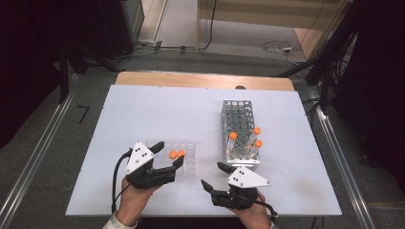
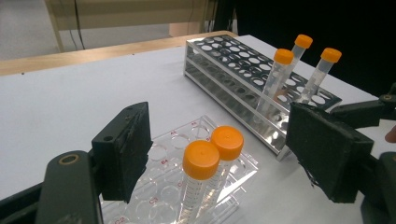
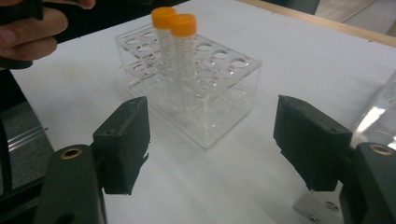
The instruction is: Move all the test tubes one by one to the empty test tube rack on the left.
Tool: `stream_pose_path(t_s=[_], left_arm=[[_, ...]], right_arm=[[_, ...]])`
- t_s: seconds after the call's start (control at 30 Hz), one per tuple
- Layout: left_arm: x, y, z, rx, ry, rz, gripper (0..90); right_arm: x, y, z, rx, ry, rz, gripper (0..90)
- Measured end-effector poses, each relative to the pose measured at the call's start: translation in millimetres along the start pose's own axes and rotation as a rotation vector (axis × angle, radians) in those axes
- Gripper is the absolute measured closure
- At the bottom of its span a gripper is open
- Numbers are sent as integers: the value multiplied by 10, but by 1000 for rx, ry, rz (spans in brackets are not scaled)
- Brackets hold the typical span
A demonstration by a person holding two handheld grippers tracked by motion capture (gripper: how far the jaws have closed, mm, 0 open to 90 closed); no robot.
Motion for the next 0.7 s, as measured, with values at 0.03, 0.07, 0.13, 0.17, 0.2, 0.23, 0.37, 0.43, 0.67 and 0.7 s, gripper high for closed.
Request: stream_pose_path(t_s=[0.03,0.07,0.13,0.17,0.2,0.23,0.37,0.43,0.67,0.7], left_arm=[[-5,2,2,2,-1,3,222],[-11,2,4,1,-2,6,222],[-22,5,9,4,-7,9,222],[-28,5,10,3,-9,13,221],[-34,6,12,3,-11,14,219],[-40,9,16,3,-13,16,213],[-65,23,24,0,-21,19,207],[-76,31,28,-1,-23,22,204],[-86,45,34,-5,-30,26,203],[-86,43,34,-4,-29,26,203]], right_arm=[[-19,-26,-1,5,-5,-10,259],[-40,-53,-2,9,-8,-20,260],[-84,-115,-9,21,-15,-41,263],[-108,-147,-15,26,-18,-50,264],[-134,-178,-23,29,-19,-60,264],[-160,-207,-33,33,-18,-73,265],[-272,-343,-94,58,-23,-121,271],[-329,-412,-129,71,-22,-144,273],[-503,-614,-211,113,-30,-224,285],[-515,-638,-219,118,-30,-232,286]])
Point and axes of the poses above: each handheld gripper's, and its own axes: x roughly forward along the jaws, z roughly out of its top, y roughly to its left, the point moved 1 cm from there along x, roughly forward along the jaws, and after that the axes turned 7 degrees about -x, right-handed, at the moved point
